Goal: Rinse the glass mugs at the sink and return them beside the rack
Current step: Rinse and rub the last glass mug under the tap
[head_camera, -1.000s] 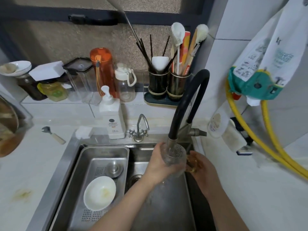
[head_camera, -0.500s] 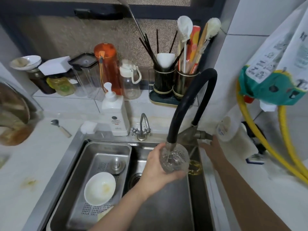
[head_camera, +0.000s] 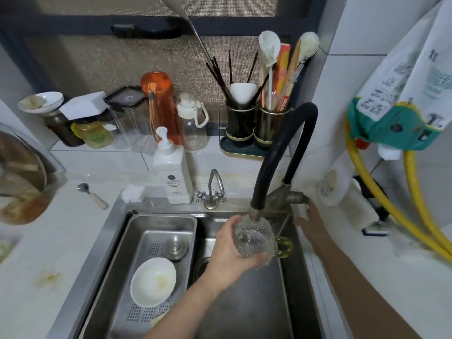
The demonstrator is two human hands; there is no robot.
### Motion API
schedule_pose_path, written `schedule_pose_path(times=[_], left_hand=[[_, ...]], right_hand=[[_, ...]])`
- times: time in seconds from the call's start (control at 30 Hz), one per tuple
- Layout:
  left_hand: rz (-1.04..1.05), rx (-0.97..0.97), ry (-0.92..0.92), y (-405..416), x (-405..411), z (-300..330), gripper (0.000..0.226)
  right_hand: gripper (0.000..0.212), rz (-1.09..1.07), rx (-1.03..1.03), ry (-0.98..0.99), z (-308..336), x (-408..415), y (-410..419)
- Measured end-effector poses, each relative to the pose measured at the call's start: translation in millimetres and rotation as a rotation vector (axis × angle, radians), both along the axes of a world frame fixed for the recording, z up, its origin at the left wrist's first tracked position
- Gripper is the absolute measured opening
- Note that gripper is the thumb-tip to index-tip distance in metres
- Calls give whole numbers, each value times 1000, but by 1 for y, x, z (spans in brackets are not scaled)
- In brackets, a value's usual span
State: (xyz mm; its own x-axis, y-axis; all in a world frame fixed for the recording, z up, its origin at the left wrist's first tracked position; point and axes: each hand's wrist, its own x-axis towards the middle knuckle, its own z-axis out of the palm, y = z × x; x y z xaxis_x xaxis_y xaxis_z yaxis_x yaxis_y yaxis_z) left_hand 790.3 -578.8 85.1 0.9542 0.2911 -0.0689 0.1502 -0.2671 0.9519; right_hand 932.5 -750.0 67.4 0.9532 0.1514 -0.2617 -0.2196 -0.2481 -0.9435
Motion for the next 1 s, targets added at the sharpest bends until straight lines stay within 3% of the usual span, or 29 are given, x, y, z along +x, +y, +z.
schedule_pose_path(times=[0.23,0.33,0.43,0.6,0.9,1.0], left_hand=[[7,-170,106,14,-7,0,55],[11,-284,181,18,-14,-1,49],[-1,-344,268,24,-25,-4,82],[-8,-521,352,35,-44,-1,62],[-63,-436,445,60,-59,-1,31],[-71,-422,524,62,-63,-2,47]], right_hand=[[22,14,143,108,6,-87,10],[29,7,206,49,10,-130,16],[31,-48,174,-3,9,-152,24],[25,-236,143,73,12,-165,32],[15,-304,77,100,23,-191,52],[22,-296,74,85,24,-203,55]])
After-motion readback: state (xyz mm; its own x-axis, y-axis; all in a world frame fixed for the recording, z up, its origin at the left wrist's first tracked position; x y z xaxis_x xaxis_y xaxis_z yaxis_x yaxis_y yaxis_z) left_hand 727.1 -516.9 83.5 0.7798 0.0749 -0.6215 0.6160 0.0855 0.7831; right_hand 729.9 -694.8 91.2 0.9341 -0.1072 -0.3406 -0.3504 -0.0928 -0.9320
